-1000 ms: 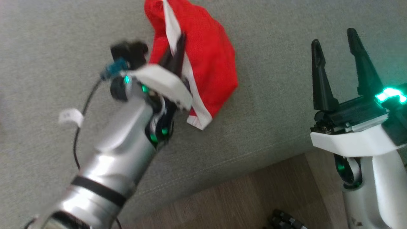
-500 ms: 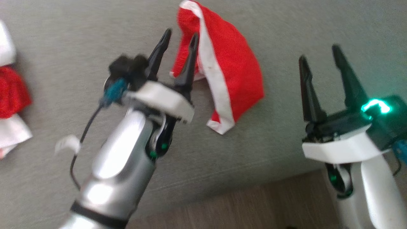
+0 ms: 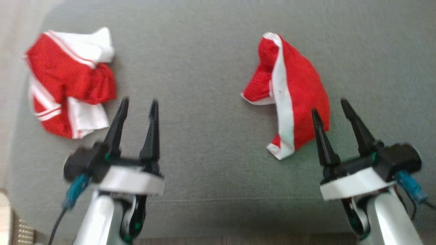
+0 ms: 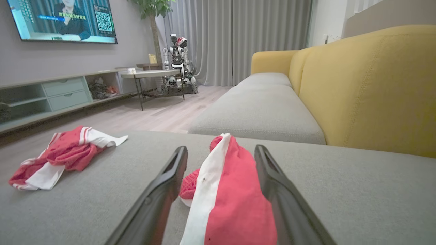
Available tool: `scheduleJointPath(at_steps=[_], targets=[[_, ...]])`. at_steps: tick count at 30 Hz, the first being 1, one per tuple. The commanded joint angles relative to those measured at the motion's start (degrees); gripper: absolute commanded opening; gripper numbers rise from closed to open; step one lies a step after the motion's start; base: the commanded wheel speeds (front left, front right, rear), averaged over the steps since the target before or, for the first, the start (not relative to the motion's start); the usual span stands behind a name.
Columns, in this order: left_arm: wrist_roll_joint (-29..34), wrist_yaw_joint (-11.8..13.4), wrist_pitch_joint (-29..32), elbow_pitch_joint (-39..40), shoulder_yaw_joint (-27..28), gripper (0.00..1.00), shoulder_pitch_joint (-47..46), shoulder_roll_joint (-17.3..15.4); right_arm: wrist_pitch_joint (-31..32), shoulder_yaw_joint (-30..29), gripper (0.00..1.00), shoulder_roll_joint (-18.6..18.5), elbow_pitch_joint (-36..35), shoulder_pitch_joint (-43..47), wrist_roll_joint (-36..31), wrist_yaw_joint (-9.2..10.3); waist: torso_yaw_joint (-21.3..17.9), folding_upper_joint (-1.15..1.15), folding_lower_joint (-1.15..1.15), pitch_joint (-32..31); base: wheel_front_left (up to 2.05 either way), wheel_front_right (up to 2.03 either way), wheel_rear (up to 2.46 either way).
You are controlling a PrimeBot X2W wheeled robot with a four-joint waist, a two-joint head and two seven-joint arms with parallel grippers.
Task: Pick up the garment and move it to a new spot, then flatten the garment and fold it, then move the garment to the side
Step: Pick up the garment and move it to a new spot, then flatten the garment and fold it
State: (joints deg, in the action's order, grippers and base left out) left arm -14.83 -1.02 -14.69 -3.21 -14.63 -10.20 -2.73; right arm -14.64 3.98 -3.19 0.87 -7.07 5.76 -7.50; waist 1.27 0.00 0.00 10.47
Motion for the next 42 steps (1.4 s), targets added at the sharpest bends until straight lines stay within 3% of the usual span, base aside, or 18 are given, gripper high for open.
scheduleJointPath(at_steps=[1, 8, 14, 42], targets=[[1.4, 0.1, -0.3, 3.5, 3.2, 1.0, 1.5, -0.2, -0.4, 0.3, 1.0, 0.3, -0.3, 1.2, -1.0, 0.01, 3.3, 0.0, 0.0, -3.2, 0.0, 0.0, 0.0], [6.7, -0.1, -0.3, 7.1, 3.7, 1.0, 10.6, -0.2, -0.4, -1.6, 1.0, 0.3, 3.8, 4.9, -1.8, 0.01, 5.6, 0.0, 0.0, -6.0, 0.0, 0.0, 0.0], [7.5, 1.4, -0.3, 8.4, 5.1, 1.0, 15.3, -0.2, -0.4, -1.3, 1.0, 0.3, 3.4, 7.4, -1.1, 0.01, 6.5, 0.0, 0.0, -8.7, 0.0, 0.0, 0.0], [9.0, 2.1, -0.3, 8.4, 4.5, 1.0, 15.1, -0.2, -0.4, -0.4, 1.0, 0.3, 2.5, 8.8, -1.3, 0.01, 4.6, 0.0, 0.0, -9.0, 0.0, 0.0, 0.0]])
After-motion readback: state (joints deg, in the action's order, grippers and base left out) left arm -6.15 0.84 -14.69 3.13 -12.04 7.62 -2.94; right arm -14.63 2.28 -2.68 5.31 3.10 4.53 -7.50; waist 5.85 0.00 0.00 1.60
